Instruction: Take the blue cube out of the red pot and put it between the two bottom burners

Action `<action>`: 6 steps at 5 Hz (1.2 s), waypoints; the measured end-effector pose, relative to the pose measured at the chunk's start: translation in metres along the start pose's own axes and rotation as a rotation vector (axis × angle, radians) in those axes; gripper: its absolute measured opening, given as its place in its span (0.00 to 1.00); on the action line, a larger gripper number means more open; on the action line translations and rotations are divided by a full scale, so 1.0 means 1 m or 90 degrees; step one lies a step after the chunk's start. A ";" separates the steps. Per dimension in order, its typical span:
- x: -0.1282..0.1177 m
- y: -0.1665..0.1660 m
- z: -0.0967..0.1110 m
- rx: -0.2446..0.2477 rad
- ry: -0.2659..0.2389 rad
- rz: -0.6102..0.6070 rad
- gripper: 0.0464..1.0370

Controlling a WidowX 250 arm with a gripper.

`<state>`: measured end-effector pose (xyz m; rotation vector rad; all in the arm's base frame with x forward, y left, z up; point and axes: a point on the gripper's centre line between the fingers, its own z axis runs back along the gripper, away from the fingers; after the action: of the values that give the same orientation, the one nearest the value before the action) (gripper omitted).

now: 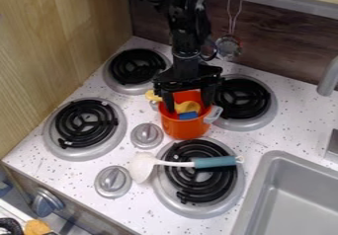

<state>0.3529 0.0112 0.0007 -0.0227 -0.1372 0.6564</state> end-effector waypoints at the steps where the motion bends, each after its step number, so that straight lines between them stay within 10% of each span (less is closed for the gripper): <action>1: -0.002 -0.001 -0.006 -0.008 0.004 0.012 0.96; 4: -0.011 0.005 -0.022 0.009 0.079 0.054 0.92; 6: -0.013 0.005 -0.027 0.014 0.093 0.055 0.55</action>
<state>0.3429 0.0080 -0.0278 -0.0558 0.0120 0.7405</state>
